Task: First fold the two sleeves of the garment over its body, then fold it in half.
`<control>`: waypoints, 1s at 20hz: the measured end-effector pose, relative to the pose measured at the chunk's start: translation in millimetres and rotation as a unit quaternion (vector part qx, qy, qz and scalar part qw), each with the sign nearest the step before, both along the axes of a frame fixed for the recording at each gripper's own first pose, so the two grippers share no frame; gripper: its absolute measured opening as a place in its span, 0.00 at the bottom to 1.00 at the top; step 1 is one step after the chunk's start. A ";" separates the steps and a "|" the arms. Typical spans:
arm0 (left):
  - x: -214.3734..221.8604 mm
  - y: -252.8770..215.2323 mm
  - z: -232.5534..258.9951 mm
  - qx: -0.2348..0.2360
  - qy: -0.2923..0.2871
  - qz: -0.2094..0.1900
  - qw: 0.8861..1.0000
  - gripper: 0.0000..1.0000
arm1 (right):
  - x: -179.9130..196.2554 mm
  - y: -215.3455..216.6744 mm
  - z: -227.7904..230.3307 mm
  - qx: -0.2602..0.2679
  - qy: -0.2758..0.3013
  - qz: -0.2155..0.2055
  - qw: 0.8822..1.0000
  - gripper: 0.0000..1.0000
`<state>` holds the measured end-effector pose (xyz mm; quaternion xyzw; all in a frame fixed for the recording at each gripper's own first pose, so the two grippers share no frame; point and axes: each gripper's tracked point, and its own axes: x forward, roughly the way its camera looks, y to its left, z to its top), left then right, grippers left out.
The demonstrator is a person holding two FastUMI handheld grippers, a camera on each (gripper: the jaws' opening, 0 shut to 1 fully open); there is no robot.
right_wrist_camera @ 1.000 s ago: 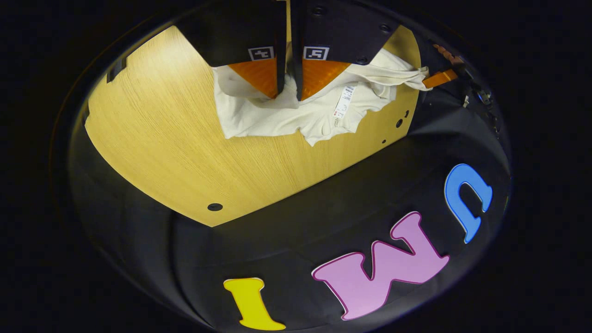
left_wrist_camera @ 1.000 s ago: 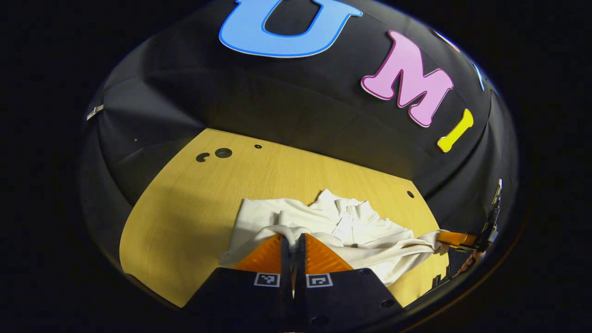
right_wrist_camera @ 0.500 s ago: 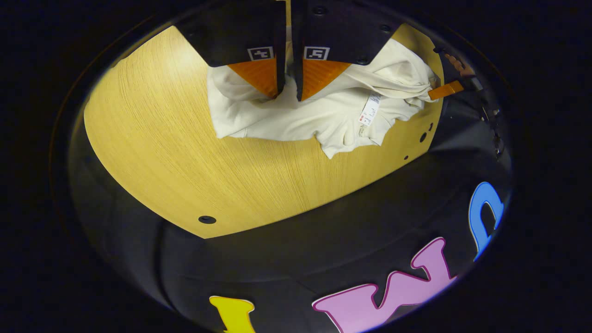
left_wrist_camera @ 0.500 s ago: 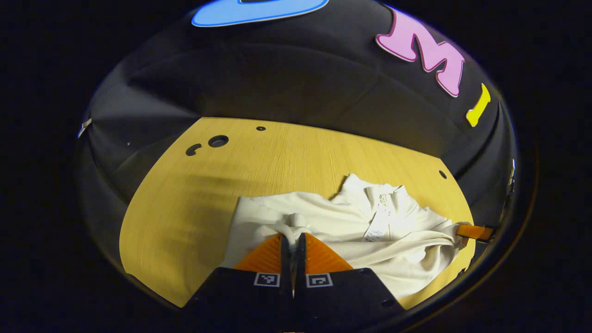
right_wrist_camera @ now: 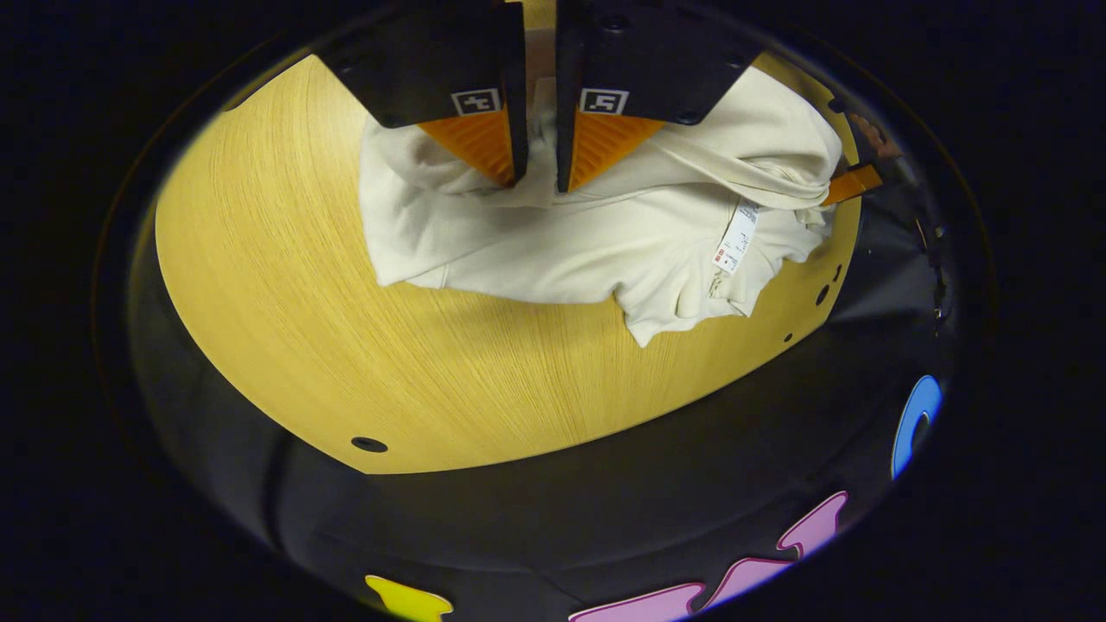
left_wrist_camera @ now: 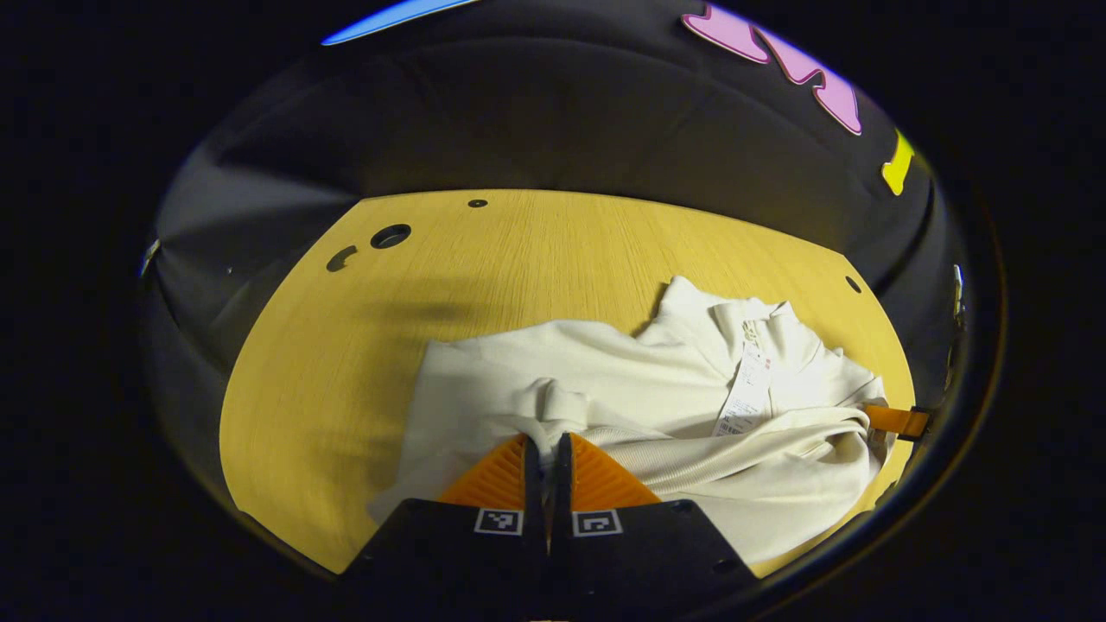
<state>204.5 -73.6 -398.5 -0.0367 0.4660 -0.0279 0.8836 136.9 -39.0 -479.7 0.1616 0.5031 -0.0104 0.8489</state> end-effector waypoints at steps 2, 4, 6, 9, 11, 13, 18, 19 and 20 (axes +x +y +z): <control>-1.3 0.0 -1.2 -0.012 0.004 0.008 1.000 0.07 | 0.3 0.0 0.7 0.008 0.004 -0.006 1.000 0.20; -2.3 3.7 0.0 -0.016 0.001 0.011 1.000 0.14 | 1.0 0.7 -0.2 0.017 0.007 -0.009 1.000 0.25; -3.2 8.7 3.4 -0.012 -0.003 0.019 1.000 0.24 | -0.5 3.8 4.8 0.027 0.006 -0.008 1.000 0.34; -4.8 18.8 12.2 0.012 -0.016 0.022 1.000 0.63 | -3.6 7.3 19.0 0.035 -0.007 0.002 0.999 0.53; -5.5 19.1 22.1 0.017 -0.033 0.017 0.999 0.72 | -6.9 7.7 28.6 0.034 -0.018 0.008 0.999 0.82; -10.4 18.4 37.2 0.025 -0.054 0.008 0.998 0.80 | -12.6 6.4 41.9 0.033 -0.028 0.010 0.999 0.89; -36.0 5.1 80.6 0.017 -0.098 -0.018 0.995 0.86 | -31.1 5.3 87.6 0.035 -0.070 0.018 0.997 0.98; -42.9 4.5 88.7 0.016 -0.106 -0.021 0.994 0.86 | -37.5 4.3 97.3 0.036 -0.077 0.017 0.996 0.98; -49.8 3.0 97.9 0.014 -0.112 -0.024 0.993 0.86 | -43.5 4.5 107.2 0.039 -0.085 0.016 0.996 0.98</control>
